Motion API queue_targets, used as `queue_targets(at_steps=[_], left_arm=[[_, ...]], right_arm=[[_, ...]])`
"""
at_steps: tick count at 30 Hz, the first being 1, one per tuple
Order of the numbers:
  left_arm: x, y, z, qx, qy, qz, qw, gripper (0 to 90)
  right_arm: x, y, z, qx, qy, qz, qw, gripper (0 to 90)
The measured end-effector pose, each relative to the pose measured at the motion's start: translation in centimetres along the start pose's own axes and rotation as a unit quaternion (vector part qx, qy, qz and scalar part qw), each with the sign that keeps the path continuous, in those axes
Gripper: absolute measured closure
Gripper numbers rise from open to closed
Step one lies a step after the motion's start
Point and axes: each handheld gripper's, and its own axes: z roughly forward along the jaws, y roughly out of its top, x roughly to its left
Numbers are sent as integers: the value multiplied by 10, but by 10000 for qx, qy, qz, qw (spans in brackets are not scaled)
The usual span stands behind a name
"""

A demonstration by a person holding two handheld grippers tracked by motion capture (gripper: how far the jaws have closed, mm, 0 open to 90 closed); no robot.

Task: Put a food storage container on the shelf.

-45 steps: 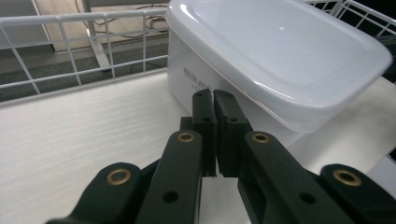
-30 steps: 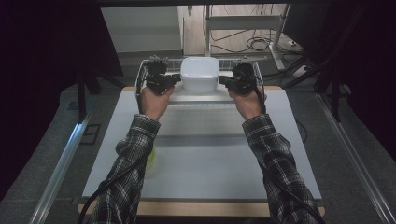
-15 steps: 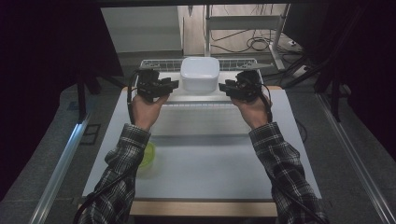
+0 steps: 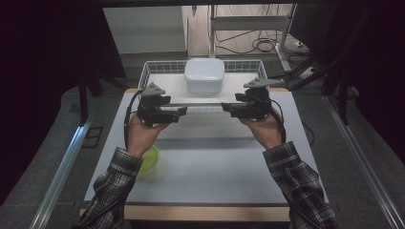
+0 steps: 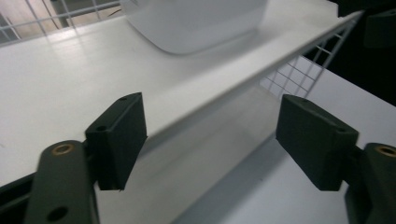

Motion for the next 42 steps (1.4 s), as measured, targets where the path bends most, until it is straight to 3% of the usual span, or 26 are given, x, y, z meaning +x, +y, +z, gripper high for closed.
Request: queue_targets(at_steps=[5, 15, 21, 33, 39, 42], left_arm=[[-13, -17, -10, 144, -67, 180, 9997, 110], [-32, -49, -16, 340, -183, 446, 9983, 43], [-37, -68, -17, 234, -317, 436, 9983, 28], [-35, -99, -17, 314, -489, 322, 9978, 18], [-42, -114, -24, 225, -406, 497, 9977, 18], [-45, -123, -27, 172, -387, 489, 9979, 20]], right_arm=[[10, -12, -2, 66, 149, -85, 9998, 242], [25, -40, -14, 174, 293, -234, 9991, 128], [26, -57, -20, 239, 284, -238, 9990, 88], [22, -88, -25, 311, 249, -143, 9991, 23], [23, -101, -30, 370, 318, -183, 9986, 9], [24, -109, -33, 365, 344, -212, 9985, 0]])
